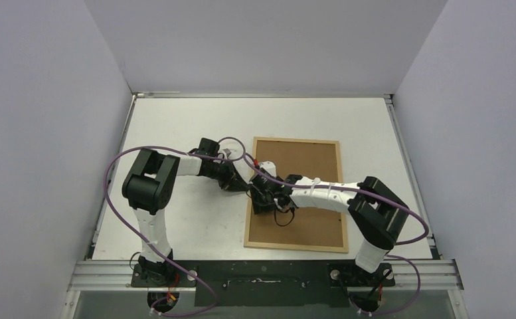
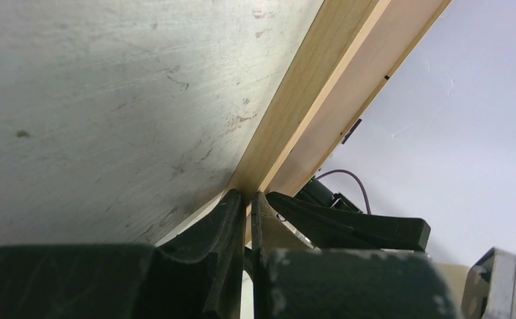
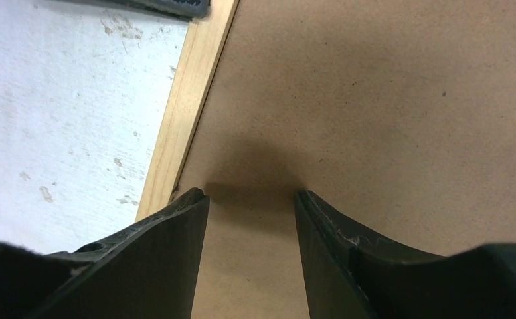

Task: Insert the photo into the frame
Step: Install the photo frame at the center of the board.

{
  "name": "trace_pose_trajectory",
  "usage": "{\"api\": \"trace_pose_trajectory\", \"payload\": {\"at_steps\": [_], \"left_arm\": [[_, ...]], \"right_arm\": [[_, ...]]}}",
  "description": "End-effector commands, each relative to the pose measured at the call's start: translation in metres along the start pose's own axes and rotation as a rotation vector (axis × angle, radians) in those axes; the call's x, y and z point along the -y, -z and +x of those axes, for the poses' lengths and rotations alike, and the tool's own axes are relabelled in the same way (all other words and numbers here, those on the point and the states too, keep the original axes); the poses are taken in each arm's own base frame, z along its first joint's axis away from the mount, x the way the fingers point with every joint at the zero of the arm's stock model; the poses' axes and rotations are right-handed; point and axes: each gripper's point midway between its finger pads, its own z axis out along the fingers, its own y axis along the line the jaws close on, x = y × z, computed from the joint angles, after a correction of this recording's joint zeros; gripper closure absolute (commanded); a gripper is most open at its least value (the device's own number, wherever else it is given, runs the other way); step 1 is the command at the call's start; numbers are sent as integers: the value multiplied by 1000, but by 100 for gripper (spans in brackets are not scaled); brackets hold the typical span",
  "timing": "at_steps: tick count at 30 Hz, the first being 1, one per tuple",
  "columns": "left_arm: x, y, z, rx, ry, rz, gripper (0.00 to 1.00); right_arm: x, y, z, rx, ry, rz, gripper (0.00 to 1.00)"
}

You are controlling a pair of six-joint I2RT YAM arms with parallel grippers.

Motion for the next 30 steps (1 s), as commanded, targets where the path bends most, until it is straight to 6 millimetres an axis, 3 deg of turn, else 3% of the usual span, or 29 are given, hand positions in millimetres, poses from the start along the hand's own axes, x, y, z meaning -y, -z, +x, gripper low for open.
{"api": "trace_pose_trajectory", "payload": {"at_steps": [1,8,13,22,30], "left_arm": [[-48,-12,1,35,31,-146,100],[-37,-16,14,10,57,-85,100],[-40,-21,25,7,76,-108,100],[-40,-24,29,14,144,-109,100],[-49,-28,32,-13,180,-122,100]], "right_arm": [[-1,0,21,-129,-176,11,48],[15,17,-37,32,-347,171,57],[12,17,-73,105,-349,154,57],[47,3,-95,64,-326,270,48],[39,-12,-85,0,-250,173,40]]}}
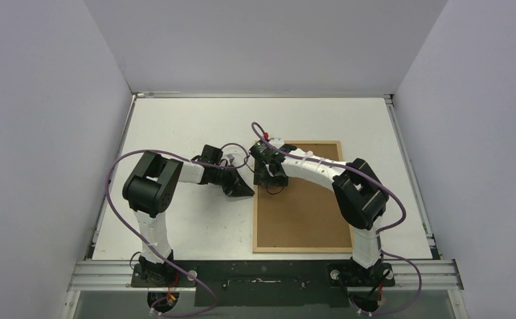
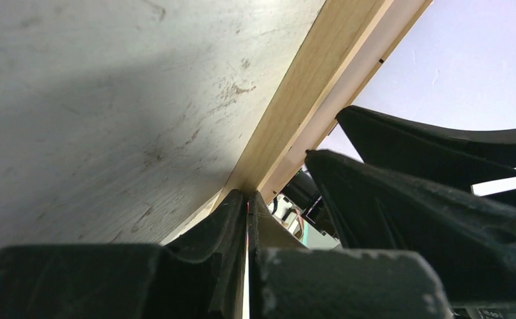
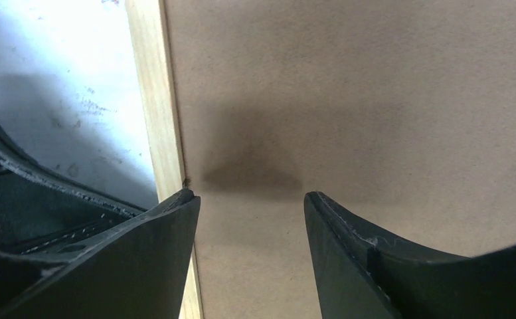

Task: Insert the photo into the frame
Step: Install the photo frame at the center of the board.

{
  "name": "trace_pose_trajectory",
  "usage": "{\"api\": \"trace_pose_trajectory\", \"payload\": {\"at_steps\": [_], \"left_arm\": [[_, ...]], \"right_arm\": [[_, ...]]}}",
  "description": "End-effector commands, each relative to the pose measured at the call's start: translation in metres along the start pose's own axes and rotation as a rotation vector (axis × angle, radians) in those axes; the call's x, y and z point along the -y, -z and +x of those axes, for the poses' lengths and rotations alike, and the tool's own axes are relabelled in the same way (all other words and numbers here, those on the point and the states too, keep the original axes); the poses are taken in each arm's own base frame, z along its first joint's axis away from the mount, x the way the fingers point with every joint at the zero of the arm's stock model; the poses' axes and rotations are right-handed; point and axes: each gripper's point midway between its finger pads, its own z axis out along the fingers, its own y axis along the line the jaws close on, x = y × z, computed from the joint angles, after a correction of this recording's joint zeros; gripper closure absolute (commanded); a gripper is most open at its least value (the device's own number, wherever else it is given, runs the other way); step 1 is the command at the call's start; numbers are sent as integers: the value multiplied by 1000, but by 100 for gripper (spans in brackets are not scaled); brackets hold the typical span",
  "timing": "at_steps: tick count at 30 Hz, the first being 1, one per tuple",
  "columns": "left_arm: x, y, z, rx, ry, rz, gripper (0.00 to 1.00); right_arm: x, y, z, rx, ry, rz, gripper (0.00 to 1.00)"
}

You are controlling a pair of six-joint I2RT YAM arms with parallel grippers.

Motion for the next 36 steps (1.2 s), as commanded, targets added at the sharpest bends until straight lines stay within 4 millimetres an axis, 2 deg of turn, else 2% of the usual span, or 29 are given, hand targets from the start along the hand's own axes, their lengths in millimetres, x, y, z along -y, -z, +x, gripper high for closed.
{"api": "trace_pose_trajectory", "payload": {"at_steps": [1,5,14,18,23,26,29,33,36], "left_arm": [[-55,-15,6,17,138,-175,100],[-56,-16,6,15,138,-173,100],[-58,-16,5,13,135,-179,100],[-61,-16,5,15,135,-184,100],[-62,-17,5,12,136,-188,100],[-63,-17,5,11,135,-190,100],[-64,-17,5,11,136,-194,100],[-65,-18,5,8,138,-195,100],[-66,-18,5,9,138,-197,100]], "right_arm": [[-11,2,0,-10,48,-81,38],[-8,-9,5,-37,3,-104,36],[1,-24,16,-79,34,-56,37],[5,-31,24,-105,31,-34,39],[12,-41,34,-145,-8,-29,47],[15,-46,39,-166,-17,-24,47],[14,-48,42,-174,-21,-26,46],[8,-48,41,-173,-62,-83,39],[9,-50,40,-173,-101,-109,37]]}}
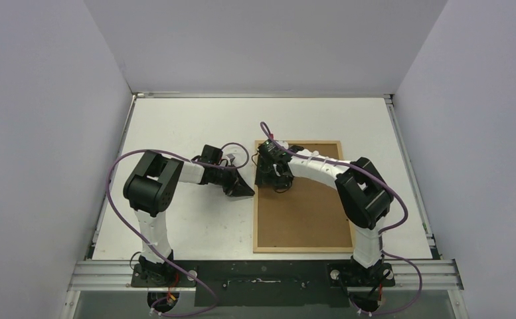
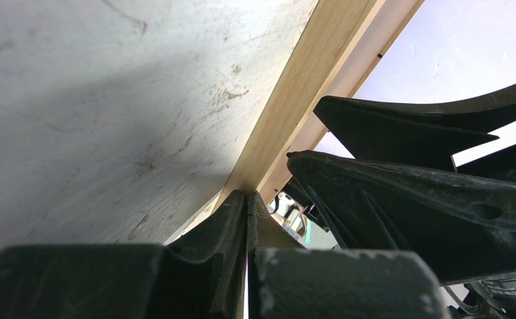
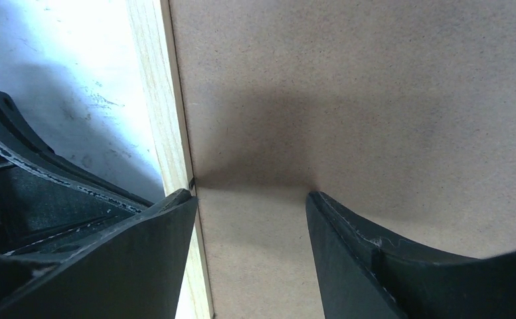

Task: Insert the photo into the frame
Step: Install the photo frame at the center of the board.

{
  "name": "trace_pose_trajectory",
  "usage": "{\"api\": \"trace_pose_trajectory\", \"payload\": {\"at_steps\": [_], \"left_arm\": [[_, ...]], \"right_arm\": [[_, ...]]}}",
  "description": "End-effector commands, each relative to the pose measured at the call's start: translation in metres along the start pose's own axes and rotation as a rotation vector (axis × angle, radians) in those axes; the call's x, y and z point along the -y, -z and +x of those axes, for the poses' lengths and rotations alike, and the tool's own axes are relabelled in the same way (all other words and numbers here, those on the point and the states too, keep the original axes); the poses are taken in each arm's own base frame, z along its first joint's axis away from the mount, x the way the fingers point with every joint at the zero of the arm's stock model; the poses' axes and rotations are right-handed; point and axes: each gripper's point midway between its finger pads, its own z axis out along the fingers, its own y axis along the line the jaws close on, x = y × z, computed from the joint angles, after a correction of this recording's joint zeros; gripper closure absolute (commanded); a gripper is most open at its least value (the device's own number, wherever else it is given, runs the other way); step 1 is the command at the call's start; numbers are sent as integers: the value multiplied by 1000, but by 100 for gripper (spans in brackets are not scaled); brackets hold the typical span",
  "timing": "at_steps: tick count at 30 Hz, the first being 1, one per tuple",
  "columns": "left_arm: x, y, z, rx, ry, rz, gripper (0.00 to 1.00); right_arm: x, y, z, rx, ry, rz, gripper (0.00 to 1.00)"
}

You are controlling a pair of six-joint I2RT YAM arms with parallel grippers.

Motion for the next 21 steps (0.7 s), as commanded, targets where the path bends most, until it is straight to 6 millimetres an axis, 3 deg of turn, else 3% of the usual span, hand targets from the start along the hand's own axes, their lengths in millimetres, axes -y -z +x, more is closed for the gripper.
{"api": "trace_pose_trajectory", "payload": {"at_steps": [1,21], "left_arm": [[-66,-15,6,19,158,-213,100],[-67,-14,7,15,159,-221,100]], "right_arm": [[17,-39,27,-88,-75,4,37],[32,-50,41,-159,-39,144,39]]}}
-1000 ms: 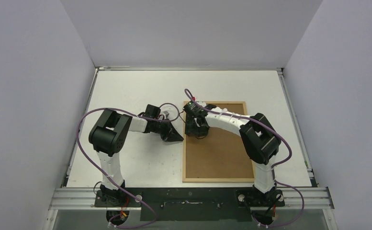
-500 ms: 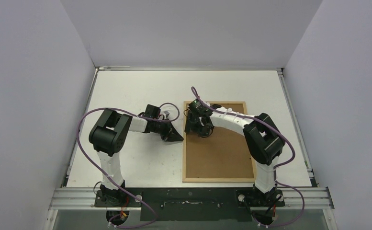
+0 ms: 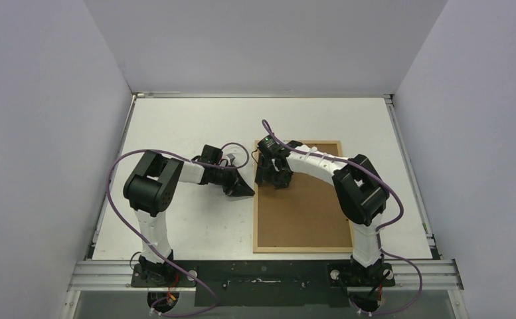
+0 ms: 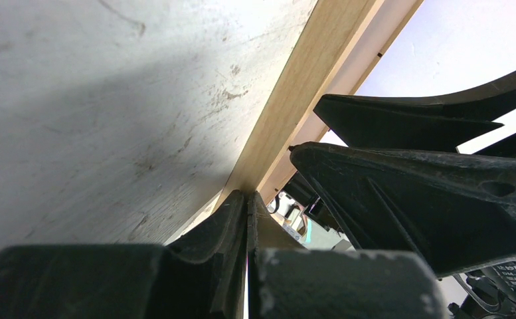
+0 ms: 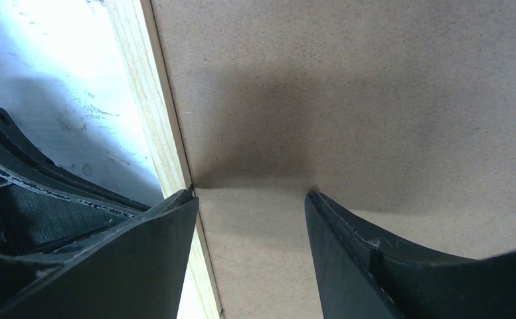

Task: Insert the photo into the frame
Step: Install the photo frame at the center of the board.

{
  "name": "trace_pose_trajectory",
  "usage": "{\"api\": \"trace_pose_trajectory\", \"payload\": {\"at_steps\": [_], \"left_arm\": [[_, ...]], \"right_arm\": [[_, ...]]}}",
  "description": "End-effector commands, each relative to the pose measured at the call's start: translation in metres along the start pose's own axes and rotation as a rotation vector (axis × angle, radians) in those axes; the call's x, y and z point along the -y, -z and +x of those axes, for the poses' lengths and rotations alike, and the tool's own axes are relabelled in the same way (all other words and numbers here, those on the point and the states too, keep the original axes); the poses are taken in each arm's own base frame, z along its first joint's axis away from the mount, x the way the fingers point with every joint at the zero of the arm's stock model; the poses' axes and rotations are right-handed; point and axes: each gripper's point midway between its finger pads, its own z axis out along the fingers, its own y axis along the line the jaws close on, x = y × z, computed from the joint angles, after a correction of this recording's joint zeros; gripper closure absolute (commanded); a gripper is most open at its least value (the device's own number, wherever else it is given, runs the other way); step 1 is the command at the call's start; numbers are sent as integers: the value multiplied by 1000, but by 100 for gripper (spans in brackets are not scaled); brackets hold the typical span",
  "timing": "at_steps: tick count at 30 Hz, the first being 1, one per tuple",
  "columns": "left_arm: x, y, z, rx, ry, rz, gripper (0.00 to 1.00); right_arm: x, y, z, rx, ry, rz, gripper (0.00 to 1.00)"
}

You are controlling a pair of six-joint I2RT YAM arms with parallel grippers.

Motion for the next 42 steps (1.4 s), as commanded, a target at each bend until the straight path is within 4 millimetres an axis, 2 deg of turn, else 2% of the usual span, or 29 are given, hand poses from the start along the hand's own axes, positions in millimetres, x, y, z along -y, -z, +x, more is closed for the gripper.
{"api": "trace_pose_trajectory", "payload": {"at_steps": [1,12,18,26,33,42], "left_arm": [[-68,-13,8,16,163,-225,100],[-69,-11,7,23,167,-234,100],[-69,-11,7,23,166,-233,100],[-70,-10,7,24,169,-235,100],[-72,-9,7,25,173,-237,100],[-73,-8,7,27,175,-238,100]], "right_arm": [[36,-52,35,-93,12,148,39],[37,-57,37,-105,44,208,40],[43,-58,39,-113,53,252,47],[44,-60,41,-126,75,284,49],[47,-61,46,-129,112,314,59],[46,-69,53,-146,140,330,58]]}}
